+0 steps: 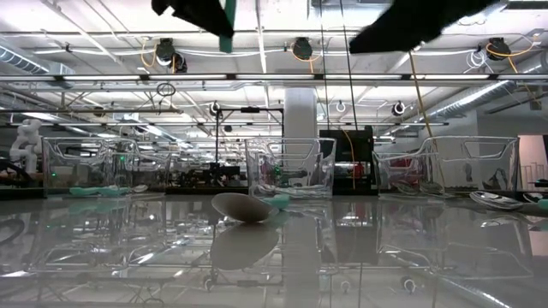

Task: Sort silverware by color (type)
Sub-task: Put the green spoon into the left transparent bin

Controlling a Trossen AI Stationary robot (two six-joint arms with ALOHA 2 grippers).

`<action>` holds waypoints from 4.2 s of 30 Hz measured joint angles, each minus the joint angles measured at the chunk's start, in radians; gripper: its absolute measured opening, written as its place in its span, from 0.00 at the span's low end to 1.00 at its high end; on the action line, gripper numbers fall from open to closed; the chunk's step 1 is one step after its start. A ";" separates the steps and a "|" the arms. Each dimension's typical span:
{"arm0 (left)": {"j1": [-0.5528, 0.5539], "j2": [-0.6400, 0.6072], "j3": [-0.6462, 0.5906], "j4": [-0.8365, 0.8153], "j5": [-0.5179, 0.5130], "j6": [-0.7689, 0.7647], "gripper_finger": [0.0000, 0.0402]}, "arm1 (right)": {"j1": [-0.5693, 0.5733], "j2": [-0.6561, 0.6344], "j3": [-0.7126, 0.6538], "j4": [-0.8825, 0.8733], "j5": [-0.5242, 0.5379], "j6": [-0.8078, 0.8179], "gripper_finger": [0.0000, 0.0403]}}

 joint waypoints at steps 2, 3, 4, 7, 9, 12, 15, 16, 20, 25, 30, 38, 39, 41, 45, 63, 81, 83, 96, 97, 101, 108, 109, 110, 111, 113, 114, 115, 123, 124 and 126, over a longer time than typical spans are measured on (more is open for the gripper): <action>0.031 -0.038 0.000 -0.066 0.042 -0.027 0.11 | 0.014 -0.007 0.000 -0.092 0.000 0.049 0.43; 0.046 -0.058 0.000 -0.111 0.066 -0.037 0.11 | 0.019 -0.007 -0.001 -0.118 -0.001 0.064 0.43; 0.065 -0.073 0.000 -0.146 0.091 -0.043 0.11 | 0.024 -0.007 -0.001 -0.132 -0.001 0.070 0.43; 0.131 -0.119 0.000 -0.215 0.160 -0.047 0.11 | 0.037 -0.007 -0.001 -0.149 -0.001 0.059 0.42; 0.178 -0.136 -0.001 -0.251 0.193 -0.046 0.11 | 0.041 -0.008 -0.001 -0.139 0.000 0.043 0.42; 0.244 -0.167 -0.001 -0.325 0.260 -0.037 0.11 | 0.045 -0.011 -0.001 -0.136 -0.001 0.019 0.42; 0.309 -0.196 -0.001 -0.366 0.306 -0.027 0.11 | 0.045 -0.015 -0.001 -0.157 -0.001 0.005 0.42; 0.330 -0.203 -0.003 -0.398 0.325 -0.021 0.11 | 0.045 -0.016 -0.001 -0.162 0.000 0.004 0.42; 0.423 -0.245 -0.003 -0.473 0.392 -0.014 0.11 | 0.045 -0.024 -0.002 -0.203 -0.001 0.001 0.42; 0.552 -0.289 -0.003 -0.482 0.516 0.042 0.11 | 0.046 -0.029 -0.001 -0.210 0.001 -0.004 0.42; 0.698 -0.293 -0.003 -0.496 0.592 0.104 0.11 | 0.051 -0.029 -0.001 -0.217 -0.001 -0.012 0.42; 0.928 -0.293 -0.033 -0.519 0.714 0.150 0.11 | 0.060 -0.029 -0.001 -0.234 0.000 -0.010 0.42; 0.957 -0.293 -0.046 -0.516 0.744 0.157 0.11 | 0.062 -0.029 -0.001 -0.238 0.000 -0.010 0.42; 1.008 -0.293 -0.085 -0.505 0.799 0.169 0.11 | 0.067 -0.029 -0.001 -0.247 0.000 -0.010 0.42; 1.096 -0.293 -0.172 -0.485 0.846 0.180 0.11 | 0.075 -0.029 -0.001 -0.256 0.000 0.004 0.42; 1.263 -0.292 -0.388 -0.399 0.840 0.135 0.14 | 0.083 -0.029 -0.001 -0.262 0.003 0.010 0.42; 1.279 -0.127 -0.391 -0.332 0.818 0.086 0.14 | 0.083 -0.029 -0.001 -0.262 0.003 0.009 0.42; 1.279 -0.122 -0.391 -0.332 0.802 0.086 0.14 | 0.083 -0.029 -0.001 -0.262 0.003 0.009 0.42; 1.278 -0.121 -0.391 -0.333 0.775 0.064 0.14 | 0.083 -0.029 -0.001 -0.262 0.003 0.006 0.42; 1.278 -0.121 -0.391 -0.333 0.775 0.064 0.14 | 0.083 -0.029 -0.001 -0.262 0.003 0.006 0.42; 1.278 -0.121 -0.391 -0.333 0.775 0.049 0.17 | 0.083 -0.029 -0.001 -0.262 0.003 0.006 0.42; 1.278 -0.121 -0.391 -0.333 0.774 0.040 0.27 | 0.083 -0.029 -0.001 -0.262 0.004 0.006 0.42; 1.278 -0.121 -0.391 -0.333 0.774 0.040 0.28 | 0.083 -0.029 -0.001 -0.262 0.003 0.006 0.42; 1.278 -0.121 -0.391 -0.333 0.774 0.041 0.28 | 0.083 -0.029 -0.001 -0.262 0.003 0.006 0.42; 1.277 -0.121 -0.391 -0.333 0.774 0.044 0.28 | 0.083 -0.029 -0.001 -0.262 0.003 0.006 0.42; 1.270 -0.121 -0.391 -0.333 0.773 0.049 0.28 | 0.083 -0.029 -0.001 -0.262 0.004 0.006 0.42; 1.264 -0.121 -0.389 -0.335 0.773 0.050 0.28 | 0.083 -0.029 -0.001 -0.262 0.004 0.006 0.42; 1.256 -0.121 -0.385 -0.336 0.773 0.050 0.28 | 0.083 -0.029 -0.001 -0.262 0.003 0.005 0.42; 1.130 -0.122 -0.291 -0.345 0.773 0.046 0.28 | 0.083 -0.029 -0.001 -0.262 0.003 -0.009 0.42; 1.109 -0.123 -0.273 -0.347 0.773 0.046 0.28 | 0.083 -0.029 -0.001 -0.262 0.004 -0.009 0.42; 1.064 -0.123 -0.237 -0.348 0.767 0.041 0.28 | 0.083 -0.029 -0.001 -0.262 0.004 -0.009 0.42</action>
